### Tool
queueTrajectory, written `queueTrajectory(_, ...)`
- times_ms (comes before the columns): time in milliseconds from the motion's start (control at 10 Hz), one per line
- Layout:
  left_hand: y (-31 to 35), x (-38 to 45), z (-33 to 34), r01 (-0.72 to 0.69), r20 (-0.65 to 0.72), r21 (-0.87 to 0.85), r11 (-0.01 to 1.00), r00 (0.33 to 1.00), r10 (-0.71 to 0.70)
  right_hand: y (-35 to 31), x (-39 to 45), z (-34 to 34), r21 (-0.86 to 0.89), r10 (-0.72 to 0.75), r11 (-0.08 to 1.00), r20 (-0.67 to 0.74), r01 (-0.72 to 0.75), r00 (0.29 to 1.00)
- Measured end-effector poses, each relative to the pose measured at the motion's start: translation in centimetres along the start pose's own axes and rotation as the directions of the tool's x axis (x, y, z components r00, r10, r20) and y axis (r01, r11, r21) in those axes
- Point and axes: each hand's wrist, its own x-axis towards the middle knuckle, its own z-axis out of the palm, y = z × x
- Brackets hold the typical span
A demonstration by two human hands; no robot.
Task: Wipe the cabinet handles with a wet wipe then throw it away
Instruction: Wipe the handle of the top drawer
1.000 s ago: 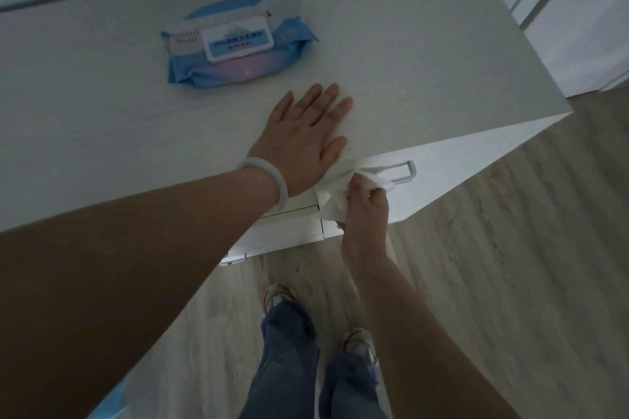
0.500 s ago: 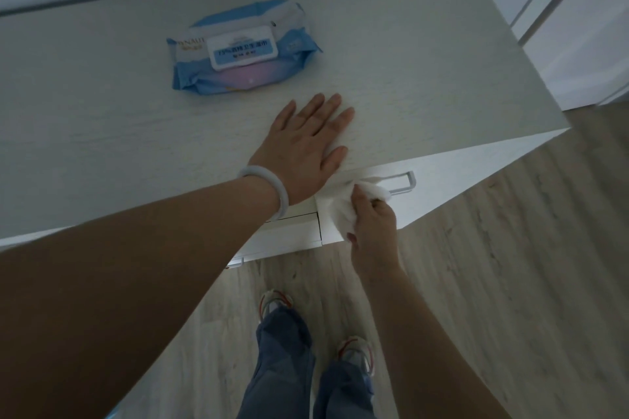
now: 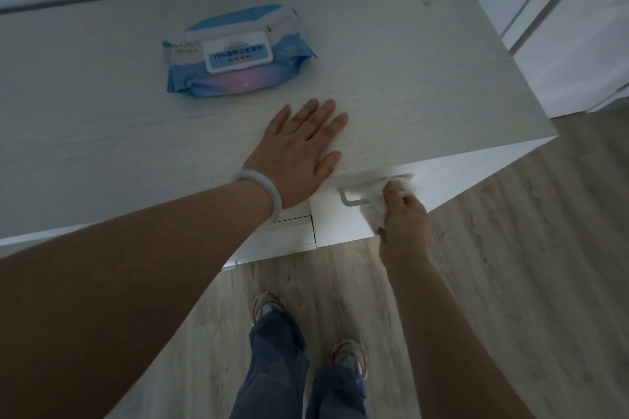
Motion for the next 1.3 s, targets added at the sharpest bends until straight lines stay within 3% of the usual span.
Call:
queueTrajectory(100,0.0,0.0,0.0,0.0,0.002,0.001,1.0,1.0,0.0,0.7,-1.0,0.9,0.016,0.039,0.999,0.082,-0.04,0.996)
queueTrajectory(200,0.0,0.0,0.0,0.004,-0.002,0.013,1.0,1.0,-0.004,0.5,-1.4,1.0,-0.126,0.097,0.989,0.133,-0.081,0.986)
queueTrajectory(400,0.1,0.0,-0.1,0.003,0.003,0.017,1.0,1.0,-0.003,-1.2,0.6,-1.8,-0.113,-0.037,0.993,0.08,0.046,0.996)
queueTrajectory(500,0.1,0.0,-0.1,0.005,0.002,0.02,1.0,1.0,-0.005,-0.4,0.5,-0.8,-0.226,-0.073,0.97,0.078,0.088,0.994)
queueTrajectory(600,0.2,0.0,-0.2,0.008,-0.004,0.028,1.0,1.0,-0.008,-1.6,1.5,-2.1,-0.508,-0.245,0.82,0.107,0.265,0.964)
queueTrajectory(700,0.2,0.0,-0.2,0.007,0.002,0.019,1.0,1.0,-0.007,-1.6,1.5,-2.5,-0.642,-0.346,0.664,0.19,0.383,0.919)
queueTrajectory(800,0.2,0.0,-0.1,0.009,0.006,0.02,1.0,1.0,-0.009,-0.4,0.9,-0.9,-0.559,-0.341,0.767,0.063,0.316,0.938)
queueTrajectory(900,0.2,0.0,-0.1,0.012,0.008,0.028,1.0,1.0,-0.012,1.0,0.2,1.1,-0.375,-0.183,0.912,-0.002,0.169,0.983)
queueTrajectory(1000,0.1,0.0,-0.2,0.01,0.011,0.02,1.0,1.0,-0.01,2.8,-1.6,2.5,-0.223,-0.006,0.974,0.128,0.034,0.992)
queueTrajectory(1100,0.2,0.0,-0.1,0.01,0.005,0.023,1.0,1.0,-0.01,1.8,-1.1,1.2,-0.229,-0.035,0.972,0.089,0.055,0.995)
queueTrajectory(1200,0.2,0.0,-0.1,0.012,-0.001,0.018,1.0,1.0,-0.012,0.4,-0.1,0.4,-0.067,-0.041,0.997,-0.038,0.039,0.998)
queueTrajectory(1300,0.1,0.0,-0.1,0.017,0.001,0.018,1.0,1.0,-0.017,1.8,-2.1,2.7,-0.008,0.058,0.998,0.06,-0.057,0.997)
